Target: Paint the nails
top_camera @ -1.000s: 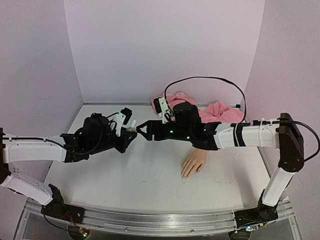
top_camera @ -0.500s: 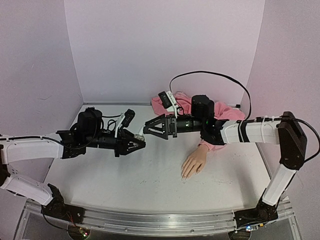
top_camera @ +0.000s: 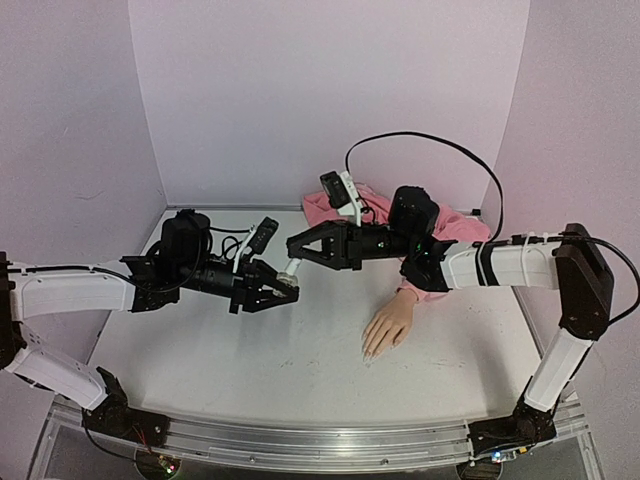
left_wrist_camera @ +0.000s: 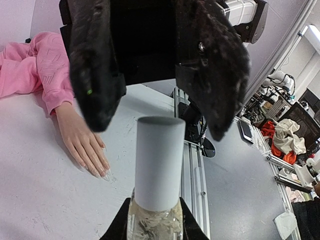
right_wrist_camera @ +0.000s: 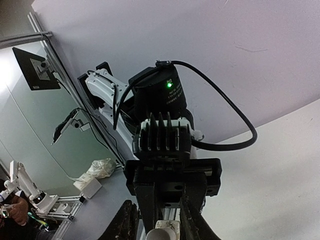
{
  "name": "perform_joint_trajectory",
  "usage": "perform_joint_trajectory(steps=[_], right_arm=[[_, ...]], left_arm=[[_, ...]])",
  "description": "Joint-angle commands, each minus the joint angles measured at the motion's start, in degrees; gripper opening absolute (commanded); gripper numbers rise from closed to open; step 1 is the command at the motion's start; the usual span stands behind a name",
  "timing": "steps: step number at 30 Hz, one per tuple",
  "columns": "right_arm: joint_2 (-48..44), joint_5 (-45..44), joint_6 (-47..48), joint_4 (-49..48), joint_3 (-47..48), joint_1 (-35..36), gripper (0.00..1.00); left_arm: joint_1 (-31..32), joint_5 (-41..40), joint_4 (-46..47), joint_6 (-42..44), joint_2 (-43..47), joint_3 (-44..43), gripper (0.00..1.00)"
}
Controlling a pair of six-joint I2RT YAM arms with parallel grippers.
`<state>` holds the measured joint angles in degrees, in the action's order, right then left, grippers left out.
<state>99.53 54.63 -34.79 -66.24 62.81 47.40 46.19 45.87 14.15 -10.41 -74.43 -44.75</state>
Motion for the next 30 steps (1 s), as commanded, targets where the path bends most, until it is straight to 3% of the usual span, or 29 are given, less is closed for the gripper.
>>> perform_joint_trajectory(steps=[1, 12, 17, 22, 27, 30], right_arm=[[0.2, 2.3, -1.9, -7.3, 0.5, 0.8, 0.27], [1.3, 2.3, -2.3, -7.9, 1.0, 1.5, 0.31], [2.1, 2.3, -2.4, -7.9, 1.7, 1.7, 0.12], [3.3, 2.2, -2.3, -7.8, 2.2, 2.1, 0.02], [4.4, 0.1, -1.1, -5.6, 2.1, 2.5, 0.0], [5.1, -5.5, 2.9, 3.6, 3.6, 3.5, 0.0]], left_arm=[[0.0, 2.3, 4.5, -0.6, 0.2, -2.9, 0.0], [0.0, 2.7, 4.7, -0.7, 0.1, -3.2, 0.0], [0.0, 2.5, 4.8, -0.7, 0.5, -3.1, 0.0], [0.0, 0.6, 4.8, -0.5, 1.4, -3.1, 0.0], [0.0, -8.7, 4.7, 1.2, 3.6, -2.2, 0.0], [0.0, -20.6, 4.1, 3.6, 5.0, -1.7, 0.0]])
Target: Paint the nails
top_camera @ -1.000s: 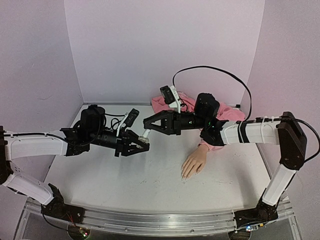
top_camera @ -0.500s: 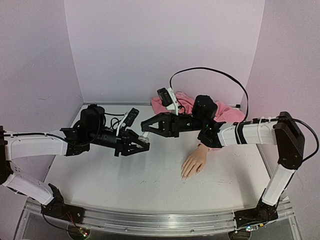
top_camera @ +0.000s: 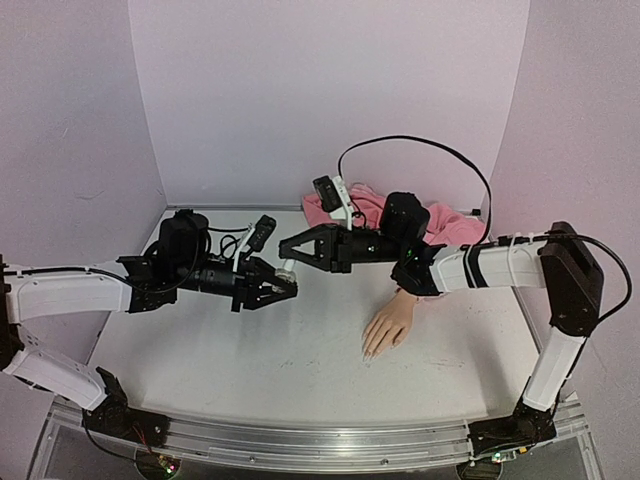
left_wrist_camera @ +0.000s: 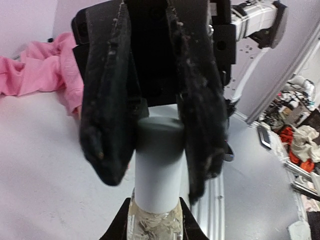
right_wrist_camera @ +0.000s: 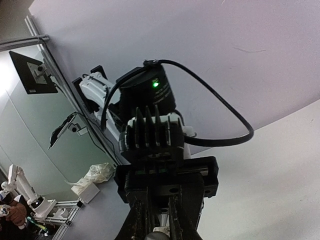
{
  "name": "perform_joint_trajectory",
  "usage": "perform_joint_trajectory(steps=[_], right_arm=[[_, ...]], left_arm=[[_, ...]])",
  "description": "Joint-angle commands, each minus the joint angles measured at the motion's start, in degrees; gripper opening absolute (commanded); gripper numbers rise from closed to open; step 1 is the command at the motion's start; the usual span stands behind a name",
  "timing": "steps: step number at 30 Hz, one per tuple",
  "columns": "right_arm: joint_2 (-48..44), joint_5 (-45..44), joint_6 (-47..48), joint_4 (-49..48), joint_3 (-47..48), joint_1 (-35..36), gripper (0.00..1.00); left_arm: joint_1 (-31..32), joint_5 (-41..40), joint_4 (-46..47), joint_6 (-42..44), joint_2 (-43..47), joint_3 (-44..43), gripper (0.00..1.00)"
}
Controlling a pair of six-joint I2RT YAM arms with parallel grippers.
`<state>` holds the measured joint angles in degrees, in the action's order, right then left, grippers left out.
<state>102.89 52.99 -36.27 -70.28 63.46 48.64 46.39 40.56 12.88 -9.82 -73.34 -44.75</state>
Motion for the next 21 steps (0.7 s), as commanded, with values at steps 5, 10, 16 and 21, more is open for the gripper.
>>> perform_joint_trajectory(steps=[5, 10, 16, 21], right_arm=[[4.6, -32.9, 4.3, 28.1, 9.3, 7.5, 0.0], [10.7, -56.5, -5.0, 42.1, 19.4, 18.0, 0.0], [3.8, -63.3, -5.5, 38.4, 13.0, 18.6, 0.0], [-0.2, -62.7, -2.9, 33.2, 9.3, 18.3, 0.0]], left_arm=[[0.0, -37.5, 5.1, 6.3, 3.1, -3.2, 0.0], [4.2, -52.3, 6.0, 12.8, -1.5, -8.1, 0.0], [5.6, -55.9, 8.0, 11.3, -0.9, -5.4, 0.0], [5.6, -57.7, 7.9, 7.7, 1.7, -0.2, 0.0]])
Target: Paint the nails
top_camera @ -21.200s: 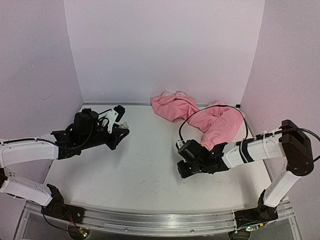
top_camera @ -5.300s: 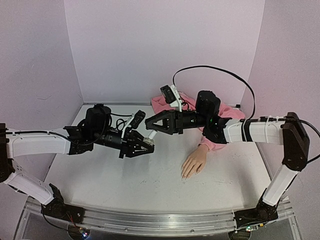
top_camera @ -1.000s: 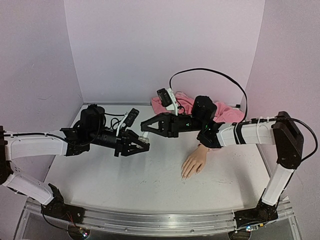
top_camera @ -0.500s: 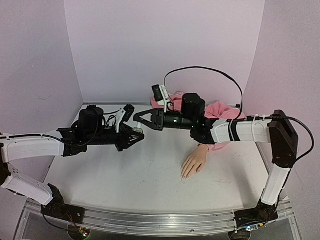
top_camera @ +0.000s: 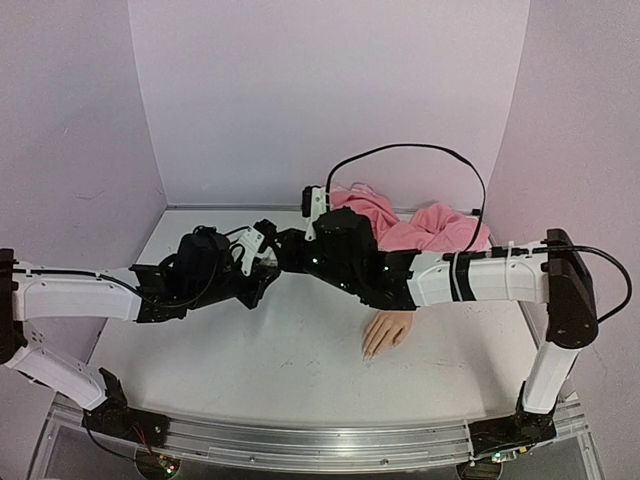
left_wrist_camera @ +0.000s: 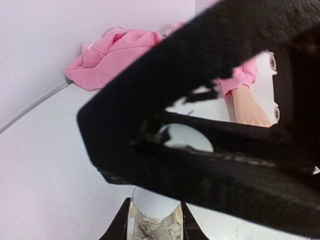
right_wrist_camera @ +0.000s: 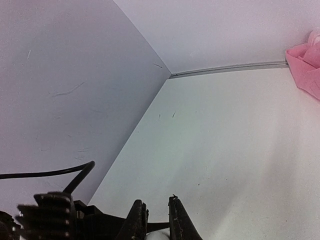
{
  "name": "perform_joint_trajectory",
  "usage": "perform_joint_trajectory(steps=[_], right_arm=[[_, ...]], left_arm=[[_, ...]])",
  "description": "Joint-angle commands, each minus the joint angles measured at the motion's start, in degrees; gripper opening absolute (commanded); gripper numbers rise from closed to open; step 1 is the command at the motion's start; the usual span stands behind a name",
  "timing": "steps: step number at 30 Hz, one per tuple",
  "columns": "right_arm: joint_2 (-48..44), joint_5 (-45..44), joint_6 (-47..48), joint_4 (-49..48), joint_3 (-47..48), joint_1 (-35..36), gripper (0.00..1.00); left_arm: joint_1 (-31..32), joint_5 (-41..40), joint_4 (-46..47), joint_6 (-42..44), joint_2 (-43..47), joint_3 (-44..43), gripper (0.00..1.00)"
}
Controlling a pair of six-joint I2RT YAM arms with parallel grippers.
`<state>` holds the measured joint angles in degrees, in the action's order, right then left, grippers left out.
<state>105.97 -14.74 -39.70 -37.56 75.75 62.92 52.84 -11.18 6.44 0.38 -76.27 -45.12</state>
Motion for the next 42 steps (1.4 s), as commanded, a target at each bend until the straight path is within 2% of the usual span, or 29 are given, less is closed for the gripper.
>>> perform_joint_trajectory(steps=[1, 2, 4, 7, 10, 12, 13, 17, 19, 23, 26, 29, 36, 40, 42], right_arm=[[-3.4, 6.1, 1.7, 0.2, -2.8, 3.8, 0.12], [-3.6, 7.0, 2.7, 0.1, -2.6, 3.4, 0.22], [-4.8, 9.4, 4.4, 0.1, -3.1, 1.4, 0.5], [-8.3, 15.6, 8.0, -0.6, -5.8, -3.0, 0.7], [-11.5, 27.1, 15.1, -2.5, -8.4, -7.5, 0.9], [-12.7, 35.6, 19.3, -2.8, -9.5, -10.6, 0.98], [-13.0, 40.3, 20.9, -2.9, -9.9, -12.0, 0.98], [-11.7, 59.3, 26.0, -3.7, -9.4, -14.9, 0.98], [-10.8, 66.9, 25.6, -6.5, -8.9, -15.0, 0.97], [-10.3, 74.1, 22.2, -15.8, -9.9, -15.0, 0.83], [-10.7, 76.9, 20.7, -20.3, -10.4, -14.5, 0.78], [-10.3, 77.5, 20.4, -21.3, -10.0, -14.1, 0.7], [-8.8, 76.2, 18.7, -21.8, -8.8, -14.1, 0.4], [-7.6, 77.1, 17.7, -22.5, -8.1, -14.0, 0.36], [-7.3, 77.1, 17.6, -22.7, -8.0, -14.0, 0.29]], left_arm=[[-0.9, -6.1, 14.3, -3.0, 5.5, 1.0, 0.0], [-0.9, -5.8, 14.1, -3.2, 6.1, 1.5, 0.0], [-1.0, -5.0, 13.8, -3.8, 7.5, 3.1, 0.0], [-1.0, -3.1, 12.2, -4.1, 9.5, 4.7, 0.0], [-1.5, 1.8, 10.5, -4.6, 11.2, 5.8, 0.0], [-2.6, 9.1, 10.2, -5.6, 11.9, 6.3, 0.0], [-3.1, 13.6, 10.2, -6.2, 12.0, 6.4, 0.0], [-4.8, 32.3, 10.3, -7.0, 11.3, 4.6, 0.0], [-4.9, 41.3, 10.3, -7.3, 9.6, 2.7, 0.0], [-4.9, 54.8, 10.2, -9.7, 5.6, -1.4, 0.0], [-4.9, 58.2, 10.3, -10.9, 3.6, -3.1, 0.0], [-4.9, 60.4, 10.3, -11.2, 2.3, -4.0, 0.0], [-4.9, 62.3, 10.3, -11.8, 0.7, -5.1, 0.0], [-4.9, 62.2, 10.2, -11.9, 1.1, -4.9, 0.0], [-4.9, 62.4, 10.3, -11.9, 1.4, -4.7, 0.0]])
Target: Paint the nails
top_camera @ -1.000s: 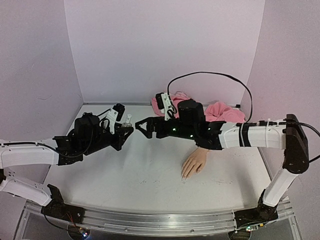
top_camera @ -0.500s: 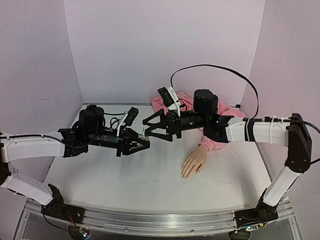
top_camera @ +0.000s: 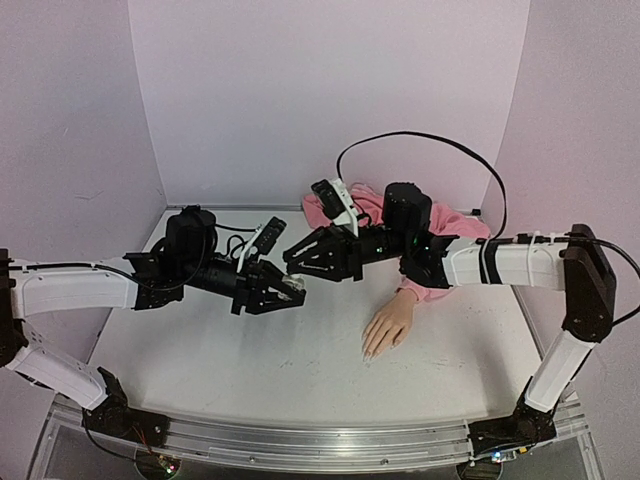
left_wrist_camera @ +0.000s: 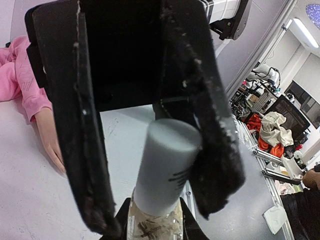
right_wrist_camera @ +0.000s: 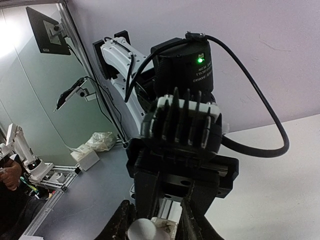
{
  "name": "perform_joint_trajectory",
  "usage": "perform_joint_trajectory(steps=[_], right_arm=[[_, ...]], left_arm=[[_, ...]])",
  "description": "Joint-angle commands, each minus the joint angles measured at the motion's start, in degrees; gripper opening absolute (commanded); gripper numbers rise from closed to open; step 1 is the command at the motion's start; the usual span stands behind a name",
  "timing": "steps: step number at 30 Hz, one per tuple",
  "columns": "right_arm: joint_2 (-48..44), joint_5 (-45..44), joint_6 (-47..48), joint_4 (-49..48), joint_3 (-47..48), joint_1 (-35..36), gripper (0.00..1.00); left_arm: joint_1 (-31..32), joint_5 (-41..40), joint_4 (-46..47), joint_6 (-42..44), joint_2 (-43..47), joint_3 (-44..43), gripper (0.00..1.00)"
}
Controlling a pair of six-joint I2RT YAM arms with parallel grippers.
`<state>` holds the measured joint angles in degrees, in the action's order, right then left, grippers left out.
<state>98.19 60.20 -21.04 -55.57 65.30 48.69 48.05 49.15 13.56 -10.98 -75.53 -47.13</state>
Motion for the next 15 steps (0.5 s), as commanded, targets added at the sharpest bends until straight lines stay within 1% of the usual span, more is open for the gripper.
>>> perform_joint_trajectory(steps=[1, 5, 8, 11, 15], right_arm=[[0.6, 2.0, -1.3, -4.8, 2.5, 0.3, 0.25], [0.8, 1.7, -2.7, -5.9, 2.2, 0.2, 0.09], [0.9, 1.5, -3.9, -7.2, 1.7, 0.4, 0.01], [0.5, -0.4, -4.4, -7.7, 0.5, 1.0, 0.0], [1.5, -5.3, -6.3, -7.9, -0.8, 1.8, 0.0]], left_arm=[[-0.2, 2.0, 3.2, -0.5, 0.9, -2.6, 0.0], [-0.2, 1.5, 3.2, -0.2, 1.4, -2.2, 0.0], [-0.2, -0.7, 3.2, 0.2, 2.3, -2.1, 0.0], [-0.2, -5.6, 3.3, 1.3, 3.6, -2.1, 0.0], [-0.2, -18.3, 3.8, 4.2, 5.7, -2.4, 0.0]])
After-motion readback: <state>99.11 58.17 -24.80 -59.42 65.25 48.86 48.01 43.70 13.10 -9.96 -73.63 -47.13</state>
